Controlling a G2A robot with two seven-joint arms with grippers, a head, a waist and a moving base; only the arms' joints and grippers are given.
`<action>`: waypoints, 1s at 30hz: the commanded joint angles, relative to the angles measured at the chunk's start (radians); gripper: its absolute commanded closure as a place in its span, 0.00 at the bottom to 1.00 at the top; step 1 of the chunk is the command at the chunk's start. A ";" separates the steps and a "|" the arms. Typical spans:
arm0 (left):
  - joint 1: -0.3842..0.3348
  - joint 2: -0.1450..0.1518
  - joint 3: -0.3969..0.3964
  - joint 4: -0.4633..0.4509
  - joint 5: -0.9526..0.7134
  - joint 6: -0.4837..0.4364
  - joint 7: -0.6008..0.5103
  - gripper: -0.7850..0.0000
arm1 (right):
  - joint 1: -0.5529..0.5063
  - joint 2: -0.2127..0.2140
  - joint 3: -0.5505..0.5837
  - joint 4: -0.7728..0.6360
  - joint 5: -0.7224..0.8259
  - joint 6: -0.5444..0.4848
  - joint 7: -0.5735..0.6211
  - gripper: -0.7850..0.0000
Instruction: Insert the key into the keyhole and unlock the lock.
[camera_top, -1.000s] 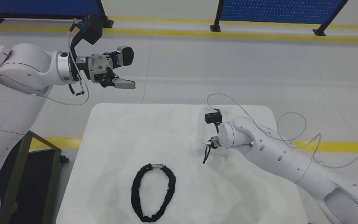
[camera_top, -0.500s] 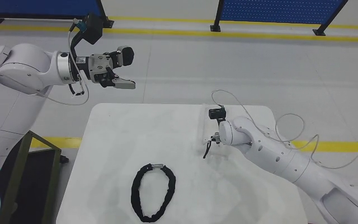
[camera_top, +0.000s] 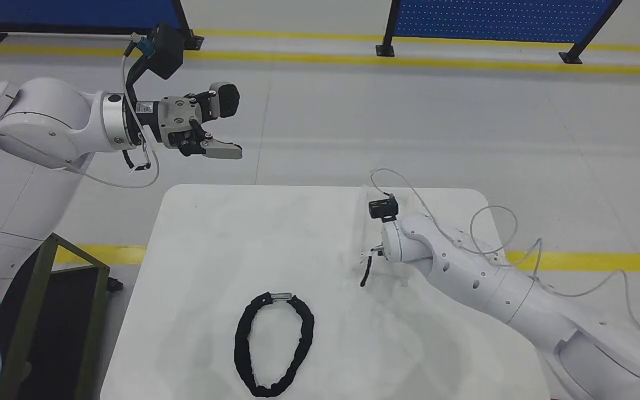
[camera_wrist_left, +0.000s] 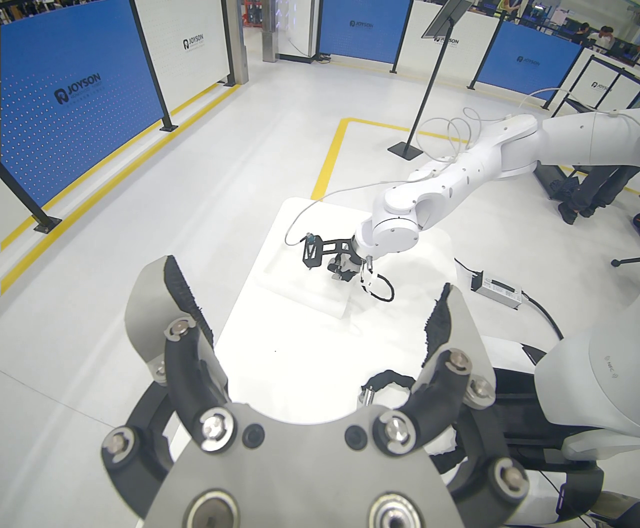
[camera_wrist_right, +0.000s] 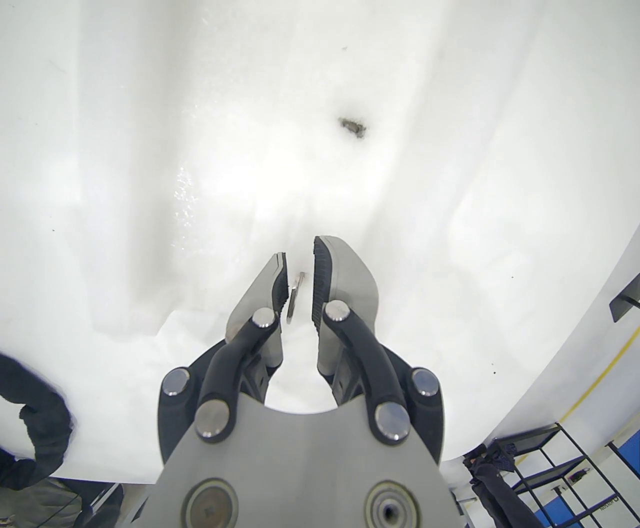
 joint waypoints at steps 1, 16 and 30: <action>0.000 0.000 0.000 0.000 0.000 0.000 0.000 0.00 | 0.004 -0.006 -0.008 0.013 -0.003 -0.006 0.006 0.87; 0.000 0.000 0.000 0.000 0.000 0.000 0.000 0.00 | 0.038 -0.034 -0.066 0.059 -0.018 -0.011 0.011 0.80; 0.000 0.000 0.000 0.000 0.000 0.000 0.000 0.00 | 0.068 0.002 -0.092 0.006 0.052 -0.031 0.031 0.71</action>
